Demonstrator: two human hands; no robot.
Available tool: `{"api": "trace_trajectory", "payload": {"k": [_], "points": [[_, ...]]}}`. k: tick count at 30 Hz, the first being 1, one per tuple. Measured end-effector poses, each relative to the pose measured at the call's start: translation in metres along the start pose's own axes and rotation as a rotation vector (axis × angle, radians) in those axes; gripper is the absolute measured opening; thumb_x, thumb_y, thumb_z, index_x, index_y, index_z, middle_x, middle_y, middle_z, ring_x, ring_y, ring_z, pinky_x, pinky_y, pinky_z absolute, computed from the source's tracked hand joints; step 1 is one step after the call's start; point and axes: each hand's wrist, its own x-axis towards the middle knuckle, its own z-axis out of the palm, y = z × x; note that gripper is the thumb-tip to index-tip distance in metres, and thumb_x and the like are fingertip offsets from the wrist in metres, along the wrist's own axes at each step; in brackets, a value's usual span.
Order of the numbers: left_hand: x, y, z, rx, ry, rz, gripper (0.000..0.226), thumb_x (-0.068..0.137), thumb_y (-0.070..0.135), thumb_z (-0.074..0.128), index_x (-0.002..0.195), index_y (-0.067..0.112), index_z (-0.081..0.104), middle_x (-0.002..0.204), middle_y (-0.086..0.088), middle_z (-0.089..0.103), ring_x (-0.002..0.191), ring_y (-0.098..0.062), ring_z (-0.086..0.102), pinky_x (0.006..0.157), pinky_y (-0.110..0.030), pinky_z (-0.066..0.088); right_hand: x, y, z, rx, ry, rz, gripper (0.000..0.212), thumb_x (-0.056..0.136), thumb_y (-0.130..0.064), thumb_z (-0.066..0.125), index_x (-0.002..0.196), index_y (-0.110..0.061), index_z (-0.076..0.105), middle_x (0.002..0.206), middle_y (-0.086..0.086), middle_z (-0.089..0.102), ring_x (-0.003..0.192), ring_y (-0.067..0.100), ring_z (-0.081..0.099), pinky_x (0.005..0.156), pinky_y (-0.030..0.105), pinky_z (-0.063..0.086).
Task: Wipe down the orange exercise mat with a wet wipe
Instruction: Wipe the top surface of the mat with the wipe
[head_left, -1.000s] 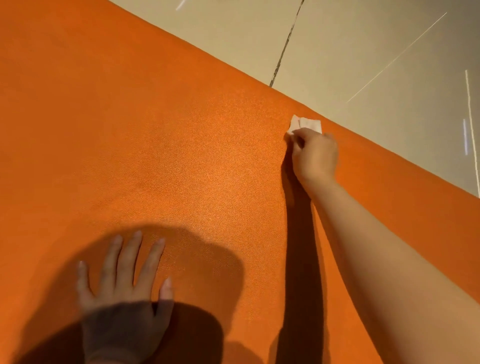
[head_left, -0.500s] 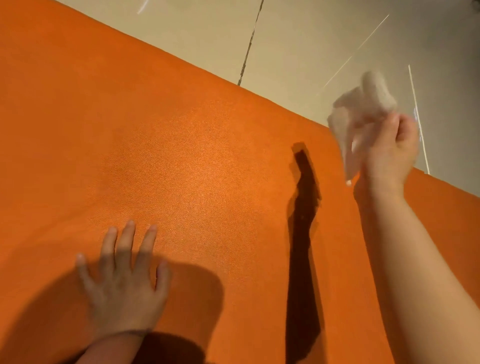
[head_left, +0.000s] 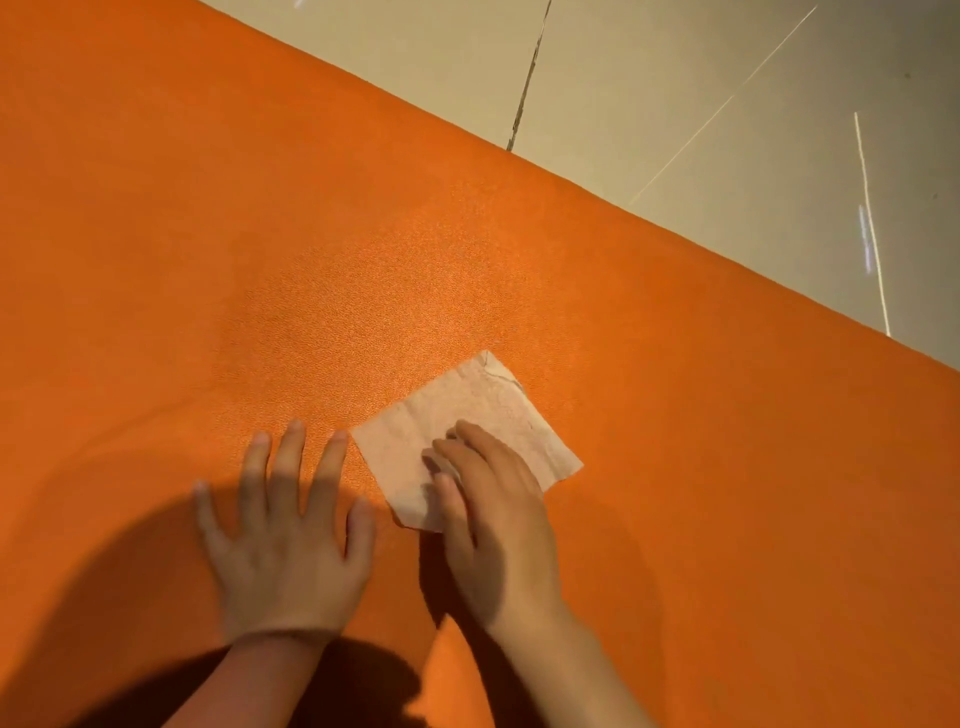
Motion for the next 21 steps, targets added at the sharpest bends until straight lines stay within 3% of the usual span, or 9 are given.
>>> {"api": "trace_trajectory", "payload": {"k": [2, 6, 7, 10, 14, 16, 19, 21], "points": [[0.000, 0.001, 0.000, 0.009, 0.004, -0.001, 0.056, 0.088, 0.042, 0.038, 0.135, 0.018, 0.057, 0.142, -0.016, 0.050, 0.136, -0.036, 0.042, 0.108, -0.066, 0.018, 0.014, 0.004, -0.005, -0.017, 0.189, 0.111, 0.038, 0.098, -0.032, 0.043, 0.126, -0.016, 0.062, 0.135, 0.003, 0.057, 0.128, 0.019, 0.046, 0.106, 0.025, 0.031], [0.001, 0.001, -0.001, 0.030, 0.008, 0.000, 0.055, 0.089, 0.042, 0.038, 0.135, 0.018, 0.056, 0.142, -0.016, 0.049, 0.135, -0.037, 0.042, 0.109, -0.066, 0.017, 0.043, 0.001, 0.017, -0.116, 0.009, 0.391, 0.072, 0.092, -0.046, 0.025, 0.154, -0.010, 0.025, 0.163, 0.011, 0.014, 0.150, 0.025, 0.008, 0.120, 0.036, 0.001], [0.001, 0.001, -0.001, 0.036, 0.007, 0.004, 0.055, 0.089, 0.042, 0.038, 0.135, 0.019, 0.054, 0.143, -0.016, 0.049, 0.136, -0.037, 0.042, 0.109, -0.066, 0.017, 0.047, -0.002, 0.030, -0.213, 0.032, 0.395, 0.073, 0.093, -0.048, 0.025, 0.154, -0.009, 0.024, 0.163, 0.013, 0.013, 0.150, 0.028, 0.008, 0.119, 0.041, -0.002], [0.001, 0.000, -0.001, 0.039, 0.003, 0.012, 0.054, 0.088, 0.042, 0.038, 0.135, 0.019, 0.053, 0.143, -0.016, 0.048, 0.136, -0.038, 0.042, 0.108, -0.066, 0.017, 0.041, -0.007, 0.054, -0.375, 0.098, 0.222, 0.063, 0.097, -0.044, 0.030, 0.150, -0.011, 0.036, 0.159, 0.008, 0.030, 0.148, 0.027, 0.019, 0.116, 0.050, 0.009], [0.002, -0.002, -0.001, 0.063, 0.002, 0.030, 0.055, 0.087, 0.041, 0.040, 0.137, 0.021, 0.050, 0.143, -0.015, 0.049, 0.135, -0.037, 0.042, 0.108, -0.065, 0.018, 0.014, 0.025, 0.031, -0.414, -0.080, -0.210, 0.058, 0.102, -0.044, 0.031, 0.153, -0.016, 0.031, 0.161, 0.001, 0.023, 0.151, 0.020, 0.012, 0.118, 0.054, 0.009], [0.002, 0.000, 0.000, 0.061, 0.008, 0.017, 0.054, 0.087, 0.041, 0.040, 0.137, 0.021, 0.051, 0.142, -0.015, 0.050, 0.134, -0.037, 0.043, 0.108, -0.065, 0.019, 0.007, 0.052, 0.011, -0.443, -0.135, -0.317, 0.057, 0.104, -0.044, 0.030, 0.154, -0.017, 0.030, 0.161, 0.002, 0.025, 0.150, 0.020, 0.017, 0.119, 0.050, 0.013], [0.003, -0.001, 0.000, 0.038, -0.016, 0.002, 0.056, 0.086, 0.042, 0.038, 0.137, 0.021, 0.050, 0.142, -0.016, 0.050, 0.135, -0.037, 0.042, 0.108, -0.066, 0.019, 0.004, 0.106, -0.019, -0.485, -0.148, -0.203, 0.057, 0.107, -0.043, 0.017, 0.154, -0.012, 0.025, 0.159, 0.009, 0.029, 0.148, 0.027, 0.024, 0.117, 0.050, 0.022], [0.003, -0.001, -0.001, 0.033, -0.024, -0.002, 0.056, 0.086, 0.042, 0.038, 0.137, 0.021, 0.051, 0.142, -0.016, 0.049, 0.135, -0.038, 0.042, 0.108, -0.067, 0.018, 0.004, 0.148, -0.047, -0.491, -0.118, 0.063, 0.065, 0.106, -0.045, 0.009, 0.151, -0.002, 0.025, 0.156, 0.019, 0.030, 0.146, 0.036, 0.025, 0.116, 0.054, 0.024]]}}
